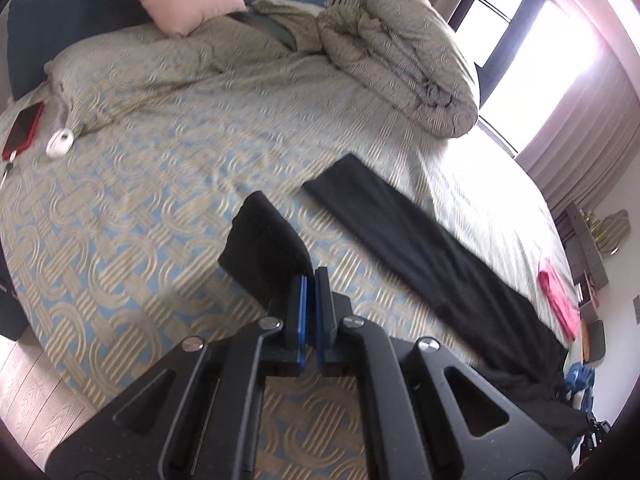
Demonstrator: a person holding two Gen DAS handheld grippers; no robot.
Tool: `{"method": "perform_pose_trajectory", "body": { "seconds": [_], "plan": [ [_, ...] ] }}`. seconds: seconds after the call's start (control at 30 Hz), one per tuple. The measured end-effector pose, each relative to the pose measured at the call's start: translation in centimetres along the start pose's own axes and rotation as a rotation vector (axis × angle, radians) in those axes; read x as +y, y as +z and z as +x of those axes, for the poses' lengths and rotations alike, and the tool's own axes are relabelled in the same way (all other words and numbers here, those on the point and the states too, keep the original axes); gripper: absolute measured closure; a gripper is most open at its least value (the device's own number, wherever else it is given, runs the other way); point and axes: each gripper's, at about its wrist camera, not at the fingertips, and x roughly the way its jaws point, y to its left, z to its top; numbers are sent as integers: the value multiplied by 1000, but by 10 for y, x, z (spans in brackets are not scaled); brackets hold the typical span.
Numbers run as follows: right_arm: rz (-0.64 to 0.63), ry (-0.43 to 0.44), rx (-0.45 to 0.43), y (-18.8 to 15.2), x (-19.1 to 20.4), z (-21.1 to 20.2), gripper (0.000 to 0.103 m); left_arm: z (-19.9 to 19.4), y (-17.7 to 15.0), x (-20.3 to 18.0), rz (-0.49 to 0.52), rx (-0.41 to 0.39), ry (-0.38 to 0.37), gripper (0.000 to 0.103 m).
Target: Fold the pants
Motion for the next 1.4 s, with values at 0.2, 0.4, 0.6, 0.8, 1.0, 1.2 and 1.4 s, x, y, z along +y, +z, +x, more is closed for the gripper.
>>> {"method": "perform_pose_trajectory", "body": {
  "seconds": [0.2, 0.4, 0.6, 0.8, 1.0, 1.2, 1.4],
  "plan": [
    [-74, -15, -18, 34, 36, 23, 98, 17, 44, -37, 62, -34, 6, 99],
    [-148, -41, 1, 78, 73, 75, 98, 67, 97, -86, 119, -15, 38, 99],
    [-199, -165, 100, 125, 102, 184, 98, 173, 146, -137, 190, 88, 159, 99],
    [-234, -415, 331, 144, 88, 306, 82, 273, 157, -135, 182, 270, 301, 93],
    [-377, -519, 213, 161, 81, 287, 42, 264, 159, -113, 249, 238, 338, 85],
    [-514, -618, 178, 155, 63, 244, 37, 223, 163, -78, 307, 191, 359, 56],
    [-565, -601, 175, 125, 58, 205, 37, 194, 152, -62, 321, 161, 307, 39]
  ]
}}
